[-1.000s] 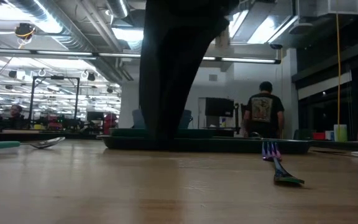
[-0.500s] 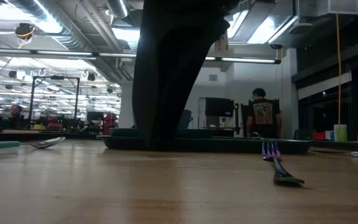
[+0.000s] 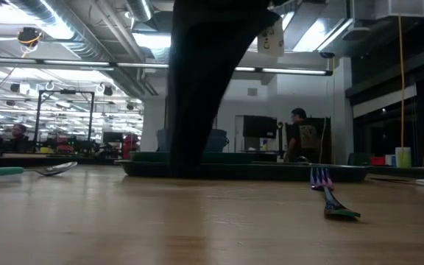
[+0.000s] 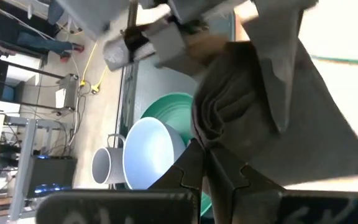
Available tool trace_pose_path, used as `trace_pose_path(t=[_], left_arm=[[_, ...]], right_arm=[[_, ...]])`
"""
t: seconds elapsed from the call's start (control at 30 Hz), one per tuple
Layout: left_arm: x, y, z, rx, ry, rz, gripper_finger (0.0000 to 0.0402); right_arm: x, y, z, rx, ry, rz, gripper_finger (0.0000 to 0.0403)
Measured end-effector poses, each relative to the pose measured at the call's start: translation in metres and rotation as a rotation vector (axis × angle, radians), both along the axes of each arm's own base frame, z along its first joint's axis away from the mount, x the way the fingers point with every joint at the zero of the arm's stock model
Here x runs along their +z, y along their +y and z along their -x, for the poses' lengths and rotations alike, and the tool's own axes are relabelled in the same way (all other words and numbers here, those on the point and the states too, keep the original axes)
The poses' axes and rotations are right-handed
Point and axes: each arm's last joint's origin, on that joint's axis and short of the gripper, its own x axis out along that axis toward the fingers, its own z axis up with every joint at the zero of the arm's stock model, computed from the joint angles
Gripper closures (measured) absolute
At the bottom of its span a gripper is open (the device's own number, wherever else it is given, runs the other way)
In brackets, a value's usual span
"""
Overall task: Set up tray
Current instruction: Put the black napkin to the right of the green plate on the dark green tray
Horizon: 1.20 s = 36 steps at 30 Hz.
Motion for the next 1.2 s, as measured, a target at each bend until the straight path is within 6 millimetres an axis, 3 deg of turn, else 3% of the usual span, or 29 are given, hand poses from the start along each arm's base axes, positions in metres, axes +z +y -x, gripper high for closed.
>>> trace_pose_path(t=[0.23,0.43,0.67,0.97,1.2], left_arm=[[0.0,0.002,-0.003,-0.013,-0.001,0.012,0.04],[0.001,-0.005,-0.003,-0.032,-0.023,0.021,0.0385],[0.002,-0.018,0.005,-0.069,-0.021,0.012,0.0338],[0.027,-0.021,0.036,-0.059,-0.089,0.081,0.0304],[0.012,-0.017,0.061,0.05,-0.205,-0.034,0.0319]], right_arm=[[-0.002,0.0,0.001,0.017,0.018,0.028,0.039],[0.002,-0.001,0.008,0.018,0.047,0.037,0.0392],[0.023,-0.006,0.024,0.023,0.022,0.052,0.0393],[0.026,-0.012,0.039,0.017,0.1,0.154,0.0393],[0.034,-0.022,0.063,-0.041,0.186,0.282,0.0393]])
